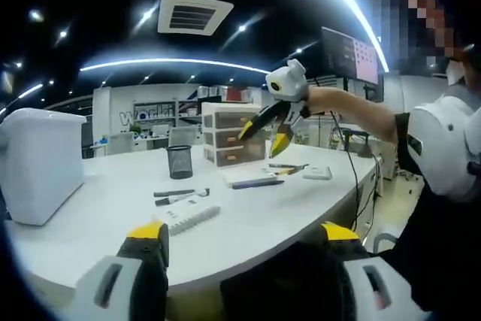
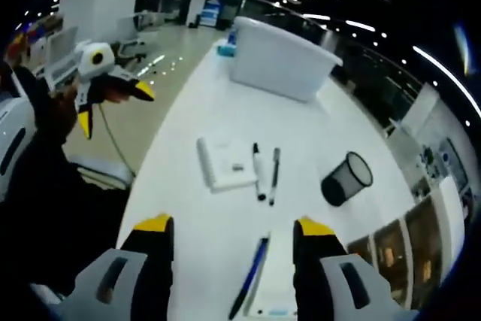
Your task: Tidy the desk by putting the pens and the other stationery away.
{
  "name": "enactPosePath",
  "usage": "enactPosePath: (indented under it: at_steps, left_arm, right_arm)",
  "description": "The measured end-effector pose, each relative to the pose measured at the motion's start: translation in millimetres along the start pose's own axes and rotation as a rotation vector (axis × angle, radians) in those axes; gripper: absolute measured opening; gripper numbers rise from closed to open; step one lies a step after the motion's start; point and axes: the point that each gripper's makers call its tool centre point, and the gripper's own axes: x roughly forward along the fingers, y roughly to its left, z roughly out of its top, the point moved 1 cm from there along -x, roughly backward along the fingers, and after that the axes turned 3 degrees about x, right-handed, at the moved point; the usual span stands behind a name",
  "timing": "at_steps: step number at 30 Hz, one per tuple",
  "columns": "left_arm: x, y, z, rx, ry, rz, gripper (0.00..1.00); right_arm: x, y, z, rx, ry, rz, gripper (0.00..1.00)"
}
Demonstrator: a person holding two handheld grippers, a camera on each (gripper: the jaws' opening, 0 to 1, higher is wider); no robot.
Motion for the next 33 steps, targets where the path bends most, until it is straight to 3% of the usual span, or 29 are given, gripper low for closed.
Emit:
enactPosePath:
  at_steps: [4, 33]
  left_arm:
    - [-0.4, -0.1, -0.2, -0.001, 0.000, -0.001, 0.80]
    - [-1.7, -2.0, -0.3, -0.008, 0.001, -0.011, 0.79]
  right_arm:
    - [7.1, -1.8, 1.9, -0.013, 0.017, 0.012, 0.55]
    - [80.7, -15.5, 9.0, -0.062, 0.139, 0.128, 0.51]
